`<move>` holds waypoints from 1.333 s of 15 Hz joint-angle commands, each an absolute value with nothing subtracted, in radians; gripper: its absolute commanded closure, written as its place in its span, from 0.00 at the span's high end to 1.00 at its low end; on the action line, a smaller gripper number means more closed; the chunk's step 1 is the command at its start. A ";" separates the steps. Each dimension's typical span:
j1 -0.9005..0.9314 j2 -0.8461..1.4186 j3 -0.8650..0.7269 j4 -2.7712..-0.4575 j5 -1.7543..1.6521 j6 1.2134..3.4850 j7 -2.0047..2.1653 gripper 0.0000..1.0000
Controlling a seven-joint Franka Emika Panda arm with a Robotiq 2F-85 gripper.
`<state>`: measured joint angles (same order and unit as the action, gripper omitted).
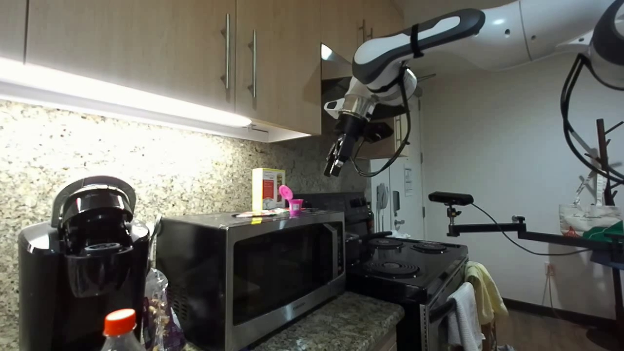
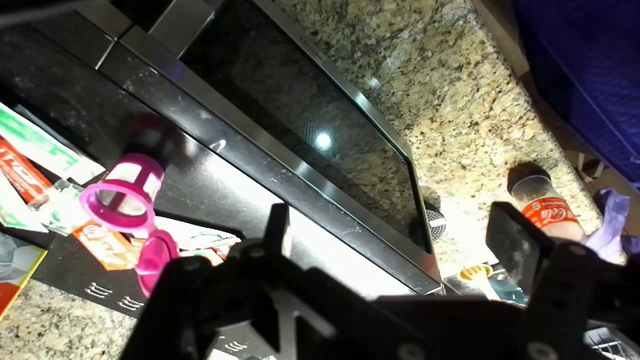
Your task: Close the microwave door, place the pink jar on the counter, then put the coca-cola bottle in the bag
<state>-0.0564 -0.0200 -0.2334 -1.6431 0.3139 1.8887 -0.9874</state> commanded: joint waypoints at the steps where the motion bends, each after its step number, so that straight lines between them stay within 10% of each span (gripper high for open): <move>1: -0.088 -0.028 -0.203 -1.654 0.310 1.909 -0.963 1.00; 20: -0.236 0.491 -0.140 -0.978 0.280 1.703 -1.366 1.00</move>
